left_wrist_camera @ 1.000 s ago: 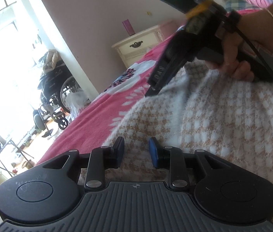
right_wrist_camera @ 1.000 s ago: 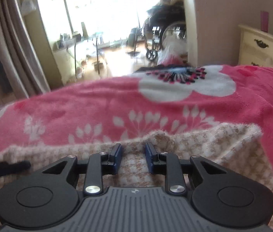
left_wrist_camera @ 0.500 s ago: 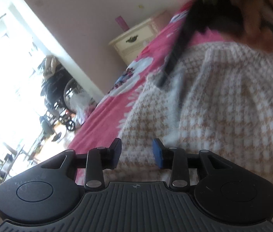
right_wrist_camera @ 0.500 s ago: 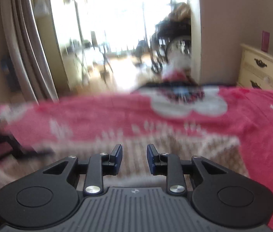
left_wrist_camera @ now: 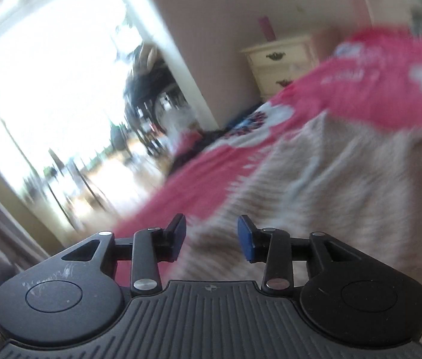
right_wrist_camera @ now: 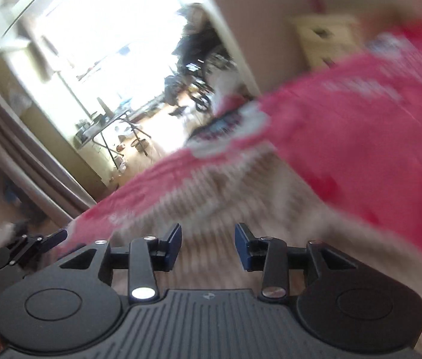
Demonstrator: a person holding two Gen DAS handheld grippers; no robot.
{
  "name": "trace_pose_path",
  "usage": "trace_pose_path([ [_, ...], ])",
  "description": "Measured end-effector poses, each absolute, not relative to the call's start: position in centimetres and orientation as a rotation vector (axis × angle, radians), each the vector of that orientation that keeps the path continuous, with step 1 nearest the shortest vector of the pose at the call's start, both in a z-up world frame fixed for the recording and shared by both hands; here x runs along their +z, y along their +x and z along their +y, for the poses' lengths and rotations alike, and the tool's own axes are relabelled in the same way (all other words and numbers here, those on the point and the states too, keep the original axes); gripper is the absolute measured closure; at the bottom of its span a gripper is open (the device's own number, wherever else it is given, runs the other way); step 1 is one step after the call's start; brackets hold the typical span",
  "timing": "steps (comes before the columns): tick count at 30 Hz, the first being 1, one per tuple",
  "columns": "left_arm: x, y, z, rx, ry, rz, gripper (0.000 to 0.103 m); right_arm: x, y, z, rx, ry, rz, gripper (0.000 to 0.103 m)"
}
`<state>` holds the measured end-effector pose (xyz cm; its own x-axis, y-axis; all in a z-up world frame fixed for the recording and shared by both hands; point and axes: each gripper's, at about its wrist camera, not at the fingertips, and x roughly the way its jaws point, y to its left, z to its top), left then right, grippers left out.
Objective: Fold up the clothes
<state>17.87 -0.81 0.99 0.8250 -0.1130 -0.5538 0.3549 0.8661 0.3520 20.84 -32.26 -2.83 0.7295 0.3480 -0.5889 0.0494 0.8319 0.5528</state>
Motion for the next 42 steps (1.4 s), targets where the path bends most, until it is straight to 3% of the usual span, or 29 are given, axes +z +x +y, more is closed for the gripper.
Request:
trace_pose_path([
  [4,2.1,11.5,0.5,-0.346,0.293,0.679,0.054,-4.3,11.2,-37.3,0.077,0.747,0.846,0.061],
  [9,-0.2,5.1,1.8,-0.414,0.134,0.920,0.054,-5.8,1.0,-40.6,-0.070,0.860,0.867,0.060],
  [18,-5.4,-0.9,2.8,-0.461,-0.185,1.237,0.053,-7.9,-4.4,-42.3,-0.195,0.889,0.870,0.053],
  [26,-9.1,-2.8,2.9,-0.542,-0.473,1.338,0.053,-10.3,-6.0,-42.7,-0.228,0.962,0.861,0.046],
  [42,-11.4,-1.6,1.9,-0.534,-0.694,1.195,0.053,-12.7,-6.3,-43.4,-0.222,1.028,0.842,0.044],
])
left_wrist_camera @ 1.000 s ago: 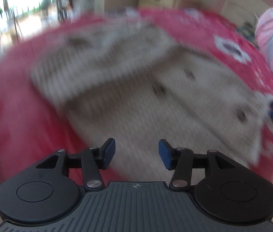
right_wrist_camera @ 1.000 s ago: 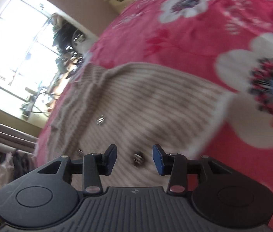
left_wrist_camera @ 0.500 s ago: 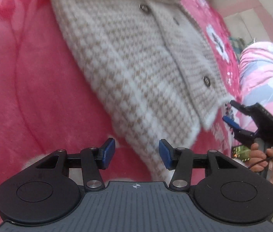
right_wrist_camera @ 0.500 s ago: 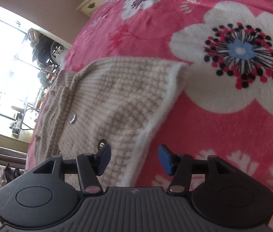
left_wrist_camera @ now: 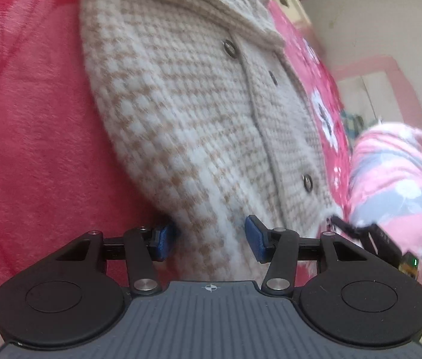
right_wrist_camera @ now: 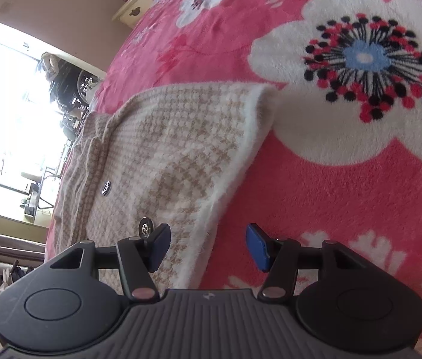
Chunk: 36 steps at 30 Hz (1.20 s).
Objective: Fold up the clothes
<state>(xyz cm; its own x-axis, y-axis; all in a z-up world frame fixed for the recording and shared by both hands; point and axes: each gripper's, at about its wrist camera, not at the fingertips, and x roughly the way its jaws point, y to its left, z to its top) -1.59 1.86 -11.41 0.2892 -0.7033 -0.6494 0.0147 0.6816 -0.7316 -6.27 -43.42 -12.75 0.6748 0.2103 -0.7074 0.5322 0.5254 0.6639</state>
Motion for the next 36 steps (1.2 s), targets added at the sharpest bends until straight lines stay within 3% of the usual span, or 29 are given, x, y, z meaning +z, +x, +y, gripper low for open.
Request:
trace_pose_path([
  [5,-12.1,-3.5,1.2,-0.657,-0.694,1.280,0.053,-13.5,-6.4,-44.0,-0.232,1.088,0.834,0.044],
  [16,-13.2,-2.2,1.2,-0.621,-0.817,1.220,0.057,-15.3,-4.3,-45.5,-0.271,1.173,0.743,0.042],
  [27,-13.9,-2.7,1.3,-0.613,-0.853,1.206,0.066,-17.4,-4.4,-43.1,-0.086,1.342,0.830,0.046],
  [29,-13.8,-2.8,1.3,-0.610,-0.854,1.207,0.066,-17.4,-3.5,-43.2,-0.082,1.336,0.814,0.048],
  [34,-13.5,-3.0,1.1,-0.609,-0.822,1.197,0.068,-18.7,-3.4,-43.8,-0.108,1.401,0.776,0.075],
  [36,-13.3,-3.1,1.0,-0.610,-0.802,1.191,0.068,-18.6,-3.4,-43.6,-0.108,1.386,0.779,0.077],
])
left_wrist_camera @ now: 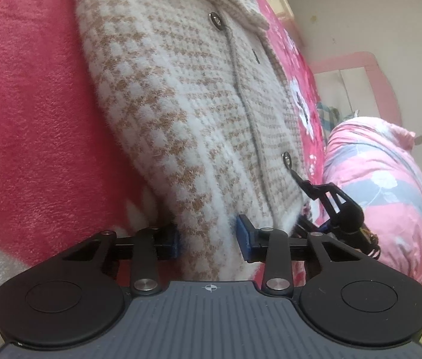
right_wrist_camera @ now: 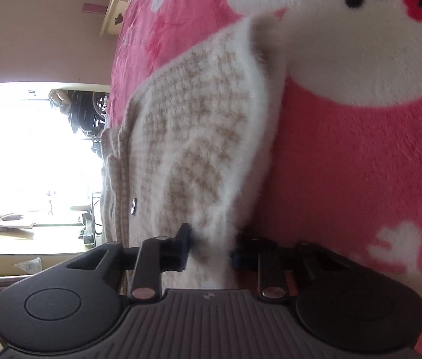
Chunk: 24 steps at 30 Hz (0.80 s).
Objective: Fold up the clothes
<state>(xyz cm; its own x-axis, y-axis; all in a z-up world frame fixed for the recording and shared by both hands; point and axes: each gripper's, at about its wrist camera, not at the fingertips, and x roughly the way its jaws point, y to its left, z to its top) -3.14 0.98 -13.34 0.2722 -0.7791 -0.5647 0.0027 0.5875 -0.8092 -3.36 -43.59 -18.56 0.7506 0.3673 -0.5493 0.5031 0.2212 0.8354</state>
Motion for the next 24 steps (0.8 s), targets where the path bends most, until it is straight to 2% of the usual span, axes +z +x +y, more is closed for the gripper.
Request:
trace_pose_path([
  [12,-12.9,-3.2,0.4,-0.630,-0.734,1.214,0.068,-18.9,-2.7,-43.2,-0.125,1.377,0.771,0.083],
  [24,-12.2,-3.4,-0.4,-0.611,-0.639,1.190,0.069,-18.9,-2.4,-43.1,-0.129,1.364,0.768,0.083],
])
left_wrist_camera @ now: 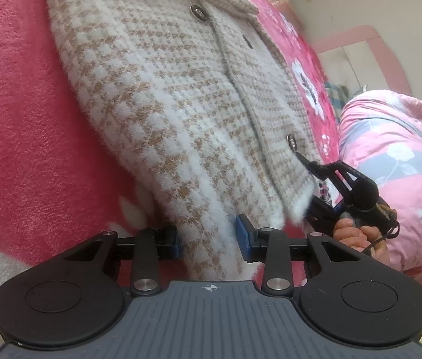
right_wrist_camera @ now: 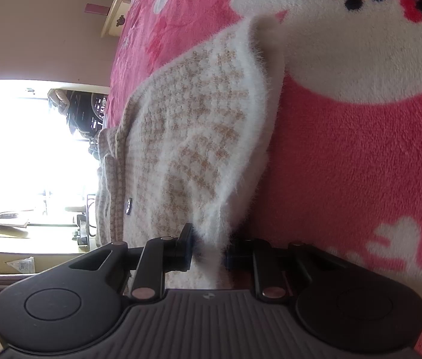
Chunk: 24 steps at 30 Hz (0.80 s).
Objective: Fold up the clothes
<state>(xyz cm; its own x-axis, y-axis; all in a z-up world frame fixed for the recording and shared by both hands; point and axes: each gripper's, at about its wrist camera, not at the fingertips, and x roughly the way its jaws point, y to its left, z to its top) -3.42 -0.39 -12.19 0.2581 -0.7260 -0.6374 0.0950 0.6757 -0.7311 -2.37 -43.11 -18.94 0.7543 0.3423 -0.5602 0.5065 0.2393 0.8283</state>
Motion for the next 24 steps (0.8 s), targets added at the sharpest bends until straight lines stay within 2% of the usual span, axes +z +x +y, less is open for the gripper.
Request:
trace_pose_path([
  [7,-11.4,-3.9,-0.8,-0.639,-0.591,1.149,0.073,-18.9,-2.4,-43.0,-0.113,1.371,0.744,0.080],
  [24,-12.4,-3.5,-0.9,-0.661,-0.654,1.199,0.072,-19.5,-2.3,-43.3,-0.113,1.428,0.736,0.082],
])
